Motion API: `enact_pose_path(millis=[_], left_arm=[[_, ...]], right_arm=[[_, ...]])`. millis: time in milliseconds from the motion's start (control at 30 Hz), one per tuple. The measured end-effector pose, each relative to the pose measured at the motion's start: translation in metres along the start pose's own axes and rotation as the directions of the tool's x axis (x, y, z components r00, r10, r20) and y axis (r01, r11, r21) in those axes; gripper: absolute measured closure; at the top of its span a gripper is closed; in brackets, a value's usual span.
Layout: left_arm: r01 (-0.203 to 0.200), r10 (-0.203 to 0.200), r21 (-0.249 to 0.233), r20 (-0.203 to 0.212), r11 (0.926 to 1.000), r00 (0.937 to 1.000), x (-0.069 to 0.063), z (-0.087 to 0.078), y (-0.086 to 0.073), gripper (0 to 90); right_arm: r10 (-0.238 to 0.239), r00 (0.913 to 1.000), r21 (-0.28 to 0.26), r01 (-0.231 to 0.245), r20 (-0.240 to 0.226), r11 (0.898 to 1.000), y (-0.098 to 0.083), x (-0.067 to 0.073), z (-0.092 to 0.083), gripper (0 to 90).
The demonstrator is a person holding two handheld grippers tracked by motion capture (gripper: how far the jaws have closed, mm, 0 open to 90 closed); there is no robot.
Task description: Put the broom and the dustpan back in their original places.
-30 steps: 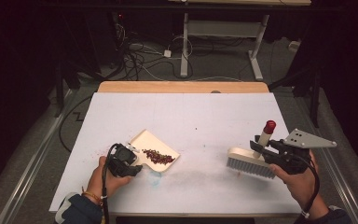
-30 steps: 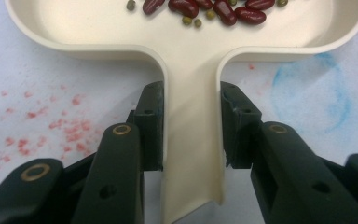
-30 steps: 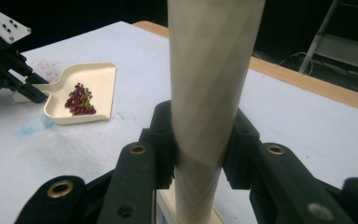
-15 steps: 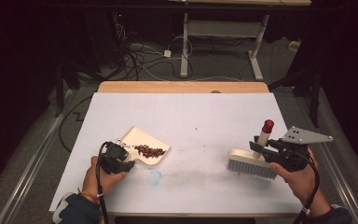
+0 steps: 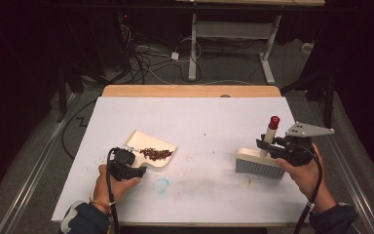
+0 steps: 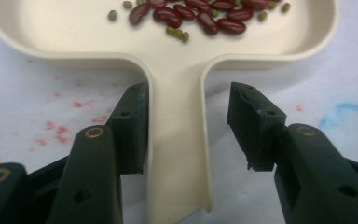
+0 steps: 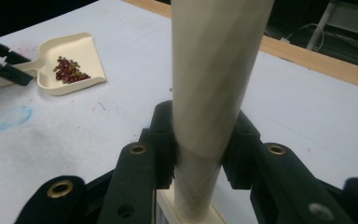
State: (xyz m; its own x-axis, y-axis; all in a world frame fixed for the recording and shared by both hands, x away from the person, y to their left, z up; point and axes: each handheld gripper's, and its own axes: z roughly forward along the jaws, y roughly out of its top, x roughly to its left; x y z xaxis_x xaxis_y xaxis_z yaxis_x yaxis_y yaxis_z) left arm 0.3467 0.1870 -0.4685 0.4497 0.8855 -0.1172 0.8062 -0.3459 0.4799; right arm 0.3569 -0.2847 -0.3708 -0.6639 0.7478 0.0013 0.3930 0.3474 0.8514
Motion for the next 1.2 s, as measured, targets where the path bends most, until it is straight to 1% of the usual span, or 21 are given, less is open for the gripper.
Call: enact_pose_path(millis=[67, 133, 233, 300, 333, 367, 433, 500, 533, 600, 667, 700, 733, 833, 900, 933, 1000, 1033, 1067, 1167, 1200], left_arm=[[-0.008, 0.008, 0.001, 0.008, 1.0000, 0.9999, -0.004, -0.002, -0.002, 45.1], [-0.017, 0.017, -0.001, 0.010, 0.9999, 0.9998, -0.007, -0.004, -0.004, 43.8], [-0.027, 0.027, -0.006, 0.032, 0.9996, 0.9991, -0.011, -0.007, -0.007, 42.5], [-0.053, 0.053, -0.002, 0.045, 0.9986, 0.9976, -0.015, -0.008, -0.009, 40.9], [-0.070, 0.070, 0.003, 0.053, 0.9975, 0.9962, -0.017, -0.008, -0.010, 40.7], [-0.080, 0.079, 0.004, 0.056, 0.9968, 0.9953, -0.018, -0.008, -0.011, 40.6], [-0.091, 0.090, 0.002, 0.055, 0.9959, 0.9944, -0.019, -0.010, -0.013, 40.2], [-0.095, 0.096, -0.012, 0.064, 0.9954, 0.9933, -0.017, -0.013, -0.014, 39.9], [-0.100, 0.101, -0.023, 0.062, 0.9947, 0.9930, -0.017, -0.014, -0.015, 39.8], [-0.125, 0.127, -0.032, 0.082, 0.9916, 0.9885, -0.017, -0.017, -0.016, 40.0], [-0.148, 0.150, -0.031, 0.080, 0.9885, 0.9855, -0.019, -0.019, -0.018, 39.2], [-0.164, 0.167, -0.033, 0.083, 0.9858, 0.9825, -0.020, -0.020, -0.018, 39.2], [-0.171, 0.174, -0.037, 0.092, 0.9845, 0.9805, -0.020, -0.022, -0.019, 39.2], [-0.170, 0.174, -0.047, 0.103, 0.9844, 0.9793, -0.020, -0.024, -0.020, 39.3], [-0.187, 0.192, -0.051, 0.120, 0.9811, 0.9741, -0.020, -0.023, -0.021, 39.0], [-0.190, 0.195, -0.055, 0.122, 0.9803, 0.9732, -0.020, -0.022, -0.021, 39.0], [-0.203, 0.207, -0.054, 0.107, 0.9778, 0.9724, -0.023, -0.020, -0.020, 39.2], [-0.216, 0.220, -0.048, 0.103, 0.9753, 0.9701, -0.024, -0.020, -0.020, 39.2], [-0.223, 0.228, -0.056, 0.099, 0.9731, 0.9686, -0.025, -0.020, -0.019, 39.1], [-0.250, 0.256, -0.090, 0.073, 0.9641, 0.9638, -0.027, -0.024, -0.019, 38.3], [-0.263, 0.270, -0.104, 0.061, 0.9593, 0.9610, -0.027, -0.025, -0.018, 35.8]], right_arm=[[0.012, 0.9999, 0.002, -0.012, 0.009, 1.000, 0.003, -0.004, 0.005, 69.3], [0.019, 0.9997, 0.006, -0.019, 0.018, 1.000, 0.005, -0.006, 0.011, 68.9], [0.033, 0.9989, 0.012, -0.033, 0.035, 0.999, 0.009, -0.013, 0.022, 67.9], [0.055, 0.9973, 0.016, -0.056, 0.049, 0.998, 0.011, -0.019, 0.031, 67.4], [0.068, 0.9967, 0.019, -0.069, 0.044, 0.997, 0.012, -0.023, 0.036, 67.2], [0.078, 0.9959, 0.018, -0.079, 0.045, 0.997, 0.012, -0.026, 0.041, 66.9], [0.102, 0.9930, 0.031, -0.104, 0.059, 0.994, 0.013, -0.034, 0.050, 66.5], [0.131, 0.9889, 0.039, -0.134, 0.071, 0.990, 0.013, -0.042, 0.060, 66.1], [0.140, 0.9870, 0.048, -0.144, 0.079, 0.988, 0.013, -0.045, 0.065, 65.8], [0.151, 0.9844, 0.061, -0.157, 0.090, 0.986, 0.014, -0.050, 0.074, 65.5], [0.155, 0.9824, 0.078, -0.163, 0.104, 0.983, 0.014, -0.053, 0.083, 65.0], [0.157, 0.9807, 0.087, -0.168, 0.116, 0.982, 0.014, -0.054, 0.087, 64.7], [0.156, 0.9798, 0.096, -0.168, 0.125, 0.981, 0.014, -0.055, 0.091, 64.6], [0.160, 0.9772, 0.125, -0.178, 0.140, 0.976, 0.014, -0.060, 0.101, 64.0], [0.163, 0.9731, 0.138, -0.186, 0.163, 0.973, 0.014, -0.063, 0.106, 63.2], [0.160, 0.9722, 0.142, -0.185, 0.171, 0.972, 0.014, -0.064, 0.107, 63.0], [0.169, 0.9686, 0.144, -0.196, 0.182, 0.970, 0.013, -0.066, 0.110, 62.6], [0.169, 0.9675, 0.146, -0.197, 0.188, 0.969, 0.013, -0.067, 0.111, 62.4], [0.166, 0.9666, 0.148, -0.196, 0.196, 0.969, 0.012, -0.067, 0.113, 62.2], [0.160, 0.9626, 0.152, -0.195, 0.219, 0.969, 0.011, -0.068, 0.115, 60.7], [0.154, 0.9600, 0.151, -0.192, 0.234, 0.970, 0.011, -0.068, 0.116, 58.1]])
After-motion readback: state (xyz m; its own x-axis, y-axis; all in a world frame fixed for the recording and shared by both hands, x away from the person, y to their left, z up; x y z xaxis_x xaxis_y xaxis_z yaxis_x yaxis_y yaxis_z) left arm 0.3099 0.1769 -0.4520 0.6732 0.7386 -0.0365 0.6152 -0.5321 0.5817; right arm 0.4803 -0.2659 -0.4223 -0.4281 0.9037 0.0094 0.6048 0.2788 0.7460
